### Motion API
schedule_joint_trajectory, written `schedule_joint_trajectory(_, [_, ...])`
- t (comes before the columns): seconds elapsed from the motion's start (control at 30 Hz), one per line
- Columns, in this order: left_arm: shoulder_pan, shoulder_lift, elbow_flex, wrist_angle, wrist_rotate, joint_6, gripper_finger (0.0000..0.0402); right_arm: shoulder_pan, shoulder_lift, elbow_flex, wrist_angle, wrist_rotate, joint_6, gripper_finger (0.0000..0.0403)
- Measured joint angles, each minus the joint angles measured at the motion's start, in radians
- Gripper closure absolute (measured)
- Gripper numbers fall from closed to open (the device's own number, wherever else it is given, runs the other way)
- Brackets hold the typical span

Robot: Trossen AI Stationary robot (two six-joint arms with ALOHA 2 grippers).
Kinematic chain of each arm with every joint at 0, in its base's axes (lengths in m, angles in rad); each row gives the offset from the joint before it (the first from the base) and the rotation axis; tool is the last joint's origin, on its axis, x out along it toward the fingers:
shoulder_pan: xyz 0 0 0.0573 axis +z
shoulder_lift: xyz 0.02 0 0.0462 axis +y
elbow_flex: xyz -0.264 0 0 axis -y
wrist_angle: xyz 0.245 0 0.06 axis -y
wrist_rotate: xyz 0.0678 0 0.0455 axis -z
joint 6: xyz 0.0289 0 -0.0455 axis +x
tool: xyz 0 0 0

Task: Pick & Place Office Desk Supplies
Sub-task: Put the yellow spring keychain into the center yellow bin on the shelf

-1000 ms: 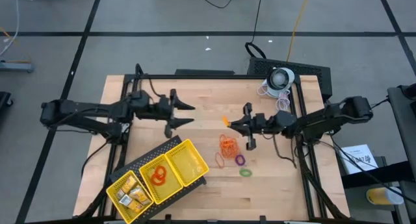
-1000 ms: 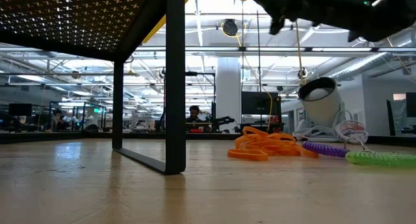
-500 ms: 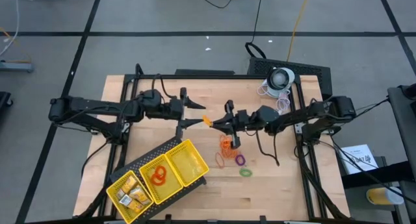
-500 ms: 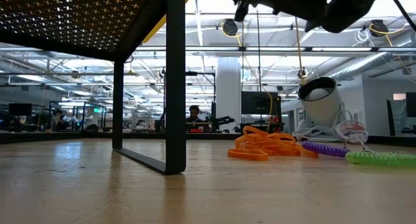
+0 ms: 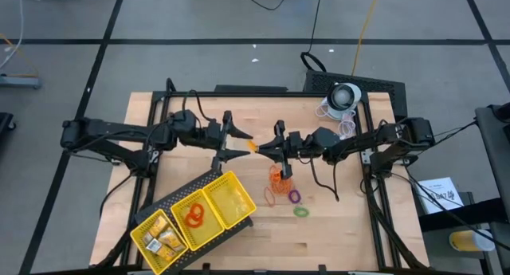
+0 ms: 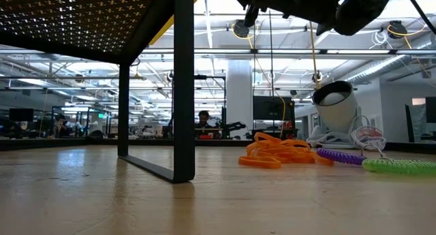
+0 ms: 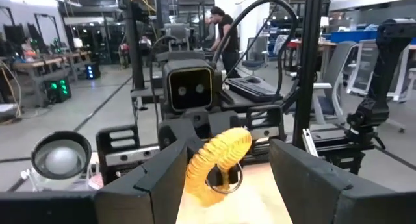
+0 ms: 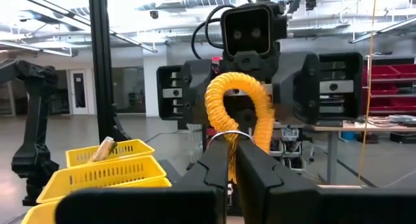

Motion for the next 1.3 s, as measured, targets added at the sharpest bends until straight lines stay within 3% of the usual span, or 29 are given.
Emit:
schedule_joint_trajectory(0.27, [-0.003, 0.023, -0.001, 0.015, 0.0, 0.006, 0.0175, 0.0, 0.0, 0.0, 0.0, 0.001, 0.0, 0.0397])
schedule_joint_trajectory(0.37, [-0.003, 0.029, -0.001, 0.024, 0.001, 0.024, 0.0192, 0.0, 0.0, 0.0, 0.0, 0.001, 0.0, 0.0397])
schedule_joint_trajectory(0.77, [-0.003, 0.036, -0.001, 0.03, 0.001, 0.025, 0.0381, 0.002, 0.0, 0.0, -0.019, 0.0, -0.001, 0.039])
schedule_joint_trajectory(0.93, [-0.003, 0.011, -0.001, 0.019, 0.001, -0.034, 0.0375, 0.005, -0.015, 0.0, -0.082, -0.05, -0.006, 0.0334])
schedule_joint_trajectory(1.1, [-0.007, -0.091, -0.001, -0.088, 0.008, -0.11, 0.0382, -0.006, -0.122, 0.0, -0.317, -0.051, 0.078, 0.0261])
schedule_joint_trajectory(1.17, [-0.006, -0.139, -0.001, -0.159, 0.051, -0.193, 0.0385, -0.01, -0.173, 0.0, -0.437, -0.048, 0.081, 0.0241])
schedule_joint_trajectory(1.3, [-0.017, -0.229, -0.001, -0.292, 0.234, -0.387, 0.0376, -0.013, -0.277, 0.0, -0.632, -0.047, 0.082, 0.022])
